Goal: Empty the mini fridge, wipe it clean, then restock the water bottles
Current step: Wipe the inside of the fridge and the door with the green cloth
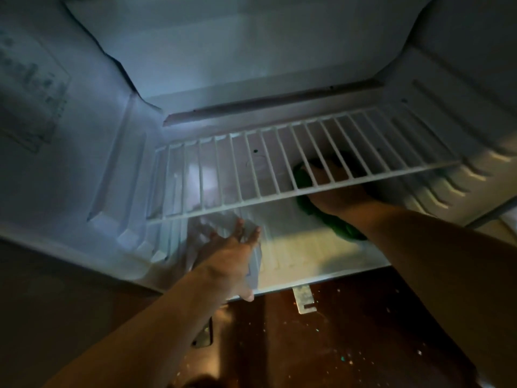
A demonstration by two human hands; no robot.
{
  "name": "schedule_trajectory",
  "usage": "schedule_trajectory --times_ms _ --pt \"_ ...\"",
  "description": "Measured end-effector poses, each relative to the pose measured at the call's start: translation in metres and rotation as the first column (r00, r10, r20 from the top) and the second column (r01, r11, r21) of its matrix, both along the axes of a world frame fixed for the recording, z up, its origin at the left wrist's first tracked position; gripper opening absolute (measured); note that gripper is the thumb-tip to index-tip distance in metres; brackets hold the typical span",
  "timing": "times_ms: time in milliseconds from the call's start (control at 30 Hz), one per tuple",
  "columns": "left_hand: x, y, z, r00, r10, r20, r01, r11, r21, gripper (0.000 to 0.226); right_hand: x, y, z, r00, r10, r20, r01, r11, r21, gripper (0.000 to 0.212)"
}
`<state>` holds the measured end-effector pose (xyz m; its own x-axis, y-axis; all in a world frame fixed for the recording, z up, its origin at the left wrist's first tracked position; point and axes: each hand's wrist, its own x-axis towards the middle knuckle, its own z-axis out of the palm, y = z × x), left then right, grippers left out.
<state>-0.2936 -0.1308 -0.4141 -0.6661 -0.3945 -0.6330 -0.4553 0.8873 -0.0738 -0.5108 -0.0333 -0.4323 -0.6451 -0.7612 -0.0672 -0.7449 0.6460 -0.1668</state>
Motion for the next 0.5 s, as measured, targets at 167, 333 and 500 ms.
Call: schedule_trajectory --times_ms 167,333,500 --pt "-0.002 0.001 0.0 1.0 0.003 -0.008 -0.003 1.0 -0.02 0.133 0.042 0.05 0.023 1.0 -0.021 -0.022 0.025 0.983 0.183 0.052" --pt "-0.003 0.0 -0.002 0.999 -0.038 -0.006 0.038 0.998 -0.05 0.135 0.089 0.1 0.017 0.992 -0.057 -0.112 0.079 0.978 0.196 0.058" --pt "-0.005 0.001 -0.002 1.0 0.002 -0.012 -0.002 0.999 -0.036 0.134 0.095 0.119 -0.005 0.965 0.01 -0.263 0.014 0.996 0.089 0.055"
